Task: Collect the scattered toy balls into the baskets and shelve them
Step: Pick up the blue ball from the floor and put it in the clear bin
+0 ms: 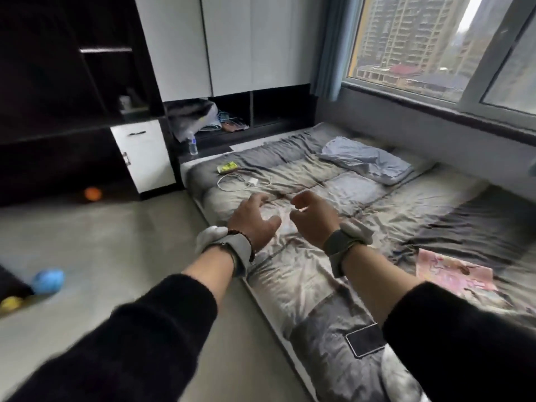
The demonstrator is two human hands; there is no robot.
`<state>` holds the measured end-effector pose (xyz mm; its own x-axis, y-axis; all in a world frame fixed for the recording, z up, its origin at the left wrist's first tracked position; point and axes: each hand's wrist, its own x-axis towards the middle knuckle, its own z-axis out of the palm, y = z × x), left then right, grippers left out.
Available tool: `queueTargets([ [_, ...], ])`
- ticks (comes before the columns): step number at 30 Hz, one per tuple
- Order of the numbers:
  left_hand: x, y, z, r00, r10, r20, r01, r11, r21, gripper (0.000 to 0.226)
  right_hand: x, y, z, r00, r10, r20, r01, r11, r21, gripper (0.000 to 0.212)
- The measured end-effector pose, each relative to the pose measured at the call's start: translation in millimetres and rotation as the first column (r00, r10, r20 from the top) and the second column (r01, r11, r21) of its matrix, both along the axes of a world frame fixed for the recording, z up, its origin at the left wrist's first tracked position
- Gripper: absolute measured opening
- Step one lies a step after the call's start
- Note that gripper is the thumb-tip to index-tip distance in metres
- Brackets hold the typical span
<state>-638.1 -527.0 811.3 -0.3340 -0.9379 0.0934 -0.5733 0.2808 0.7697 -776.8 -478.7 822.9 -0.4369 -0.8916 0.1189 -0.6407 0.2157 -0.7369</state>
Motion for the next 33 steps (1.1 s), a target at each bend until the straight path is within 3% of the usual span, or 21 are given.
queueTargets([
  [5,103,-44,-57,0.968,0.251,0.018,-0.251,0.955,0.157,0.055,83,-77,-62,0.94,0.337,-0.056,-0.323,0.93,0.173,0.028],
  [10,197,-80,-109,0.858,0.498,0.129,-0.513,0.814,0.273,0.057,154,-160,-128,0.803,0.594,-0.044,-0.549,0.767,0.332,0.032],
  [19,265,-133,-158,0.646,0.72,0.254,-0.749,0.535,0.391,0.057,218,-262,-210,0.603,0.788,0.126,-0.703,0.45,0.55,0.035],
  [24,275,-161,-170,0.614,0.748,0.254,-0.763,0.478,0.435,0.057,242,-298,-222,0.552,0.822,0.142,-0.738,0.402,0.543,0.034],
  [33,333,-233,-206,0.472,0.861,0.191,-0.787,0.313,0.532,0.061,321,-400,-231,0.437,0.887,0.147,-0.79,0.301,0.534,0.032],
])
